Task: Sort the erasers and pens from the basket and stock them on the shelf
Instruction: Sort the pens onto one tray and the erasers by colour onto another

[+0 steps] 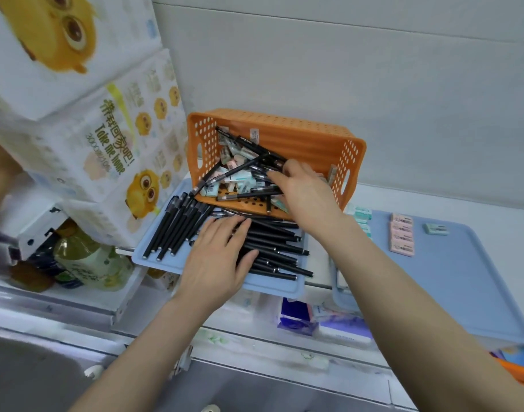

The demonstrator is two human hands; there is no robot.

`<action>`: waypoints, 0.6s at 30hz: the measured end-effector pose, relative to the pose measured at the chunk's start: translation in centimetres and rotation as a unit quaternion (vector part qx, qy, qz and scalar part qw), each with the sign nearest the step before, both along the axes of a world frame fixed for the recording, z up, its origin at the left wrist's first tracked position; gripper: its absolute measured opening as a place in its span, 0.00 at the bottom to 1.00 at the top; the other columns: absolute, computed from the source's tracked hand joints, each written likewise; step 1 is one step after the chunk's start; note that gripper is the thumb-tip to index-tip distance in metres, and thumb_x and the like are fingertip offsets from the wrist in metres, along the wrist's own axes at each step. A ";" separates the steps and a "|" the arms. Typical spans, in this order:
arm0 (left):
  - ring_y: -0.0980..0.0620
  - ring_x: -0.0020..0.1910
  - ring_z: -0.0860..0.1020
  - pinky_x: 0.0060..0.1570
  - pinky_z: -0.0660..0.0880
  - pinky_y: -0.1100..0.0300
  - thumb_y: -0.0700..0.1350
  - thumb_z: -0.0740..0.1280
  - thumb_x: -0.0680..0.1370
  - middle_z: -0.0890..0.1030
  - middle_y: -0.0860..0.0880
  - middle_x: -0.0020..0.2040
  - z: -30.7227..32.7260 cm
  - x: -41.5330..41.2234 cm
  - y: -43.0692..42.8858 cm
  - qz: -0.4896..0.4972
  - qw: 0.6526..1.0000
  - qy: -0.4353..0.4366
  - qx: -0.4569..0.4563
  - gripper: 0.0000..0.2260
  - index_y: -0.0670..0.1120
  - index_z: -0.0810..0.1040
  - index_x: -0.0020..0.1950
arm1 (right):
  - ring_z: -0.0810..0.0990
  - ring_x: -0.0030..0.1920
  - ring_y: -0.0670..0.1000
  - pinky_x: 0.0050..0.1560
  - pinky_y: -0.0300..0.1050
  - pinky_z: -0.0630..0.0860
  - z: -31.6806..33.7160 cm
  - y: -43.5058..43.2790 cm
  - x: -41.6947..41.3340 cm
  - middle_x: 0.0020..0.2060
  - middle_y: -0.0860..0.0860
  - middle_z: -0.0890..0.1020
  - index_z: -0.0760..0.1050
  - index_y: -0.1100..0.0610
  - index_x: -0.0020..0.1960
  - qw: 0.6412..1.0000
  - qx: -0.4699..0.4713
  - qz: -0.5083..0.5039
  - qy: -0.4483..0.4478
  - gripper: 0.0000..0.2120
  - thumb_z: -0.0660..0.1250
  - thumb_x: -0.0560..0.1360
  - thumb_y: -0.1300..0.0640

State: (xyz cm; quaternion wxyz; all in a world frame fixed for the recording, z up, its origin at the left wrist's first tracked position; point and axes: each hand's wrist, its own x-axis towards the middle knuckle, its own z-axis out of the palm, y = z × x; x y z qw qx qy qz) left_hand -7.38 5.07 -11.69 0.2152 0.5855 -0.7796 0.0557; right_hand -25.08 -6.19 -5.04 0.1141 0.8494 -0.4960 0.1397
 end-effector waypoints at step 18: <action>0.44 0.73 0.65 0.74 0.55 0.44 0.63 0.50 0.81 0.75 0.46 0.68 0.7 -0.2 -1.5 0.009 0.998 -0.052 0.039 0.29 0.45 0.73 0.70 | 0.80 0.45 0.51 0.40 0.44 0.71 0.8 3.3 -0.8 0.44 0.49 0.83 0.80 0.53 0.52 0.982 0.088 -0.054 -0.159 0.16 0.64 0.77 0.41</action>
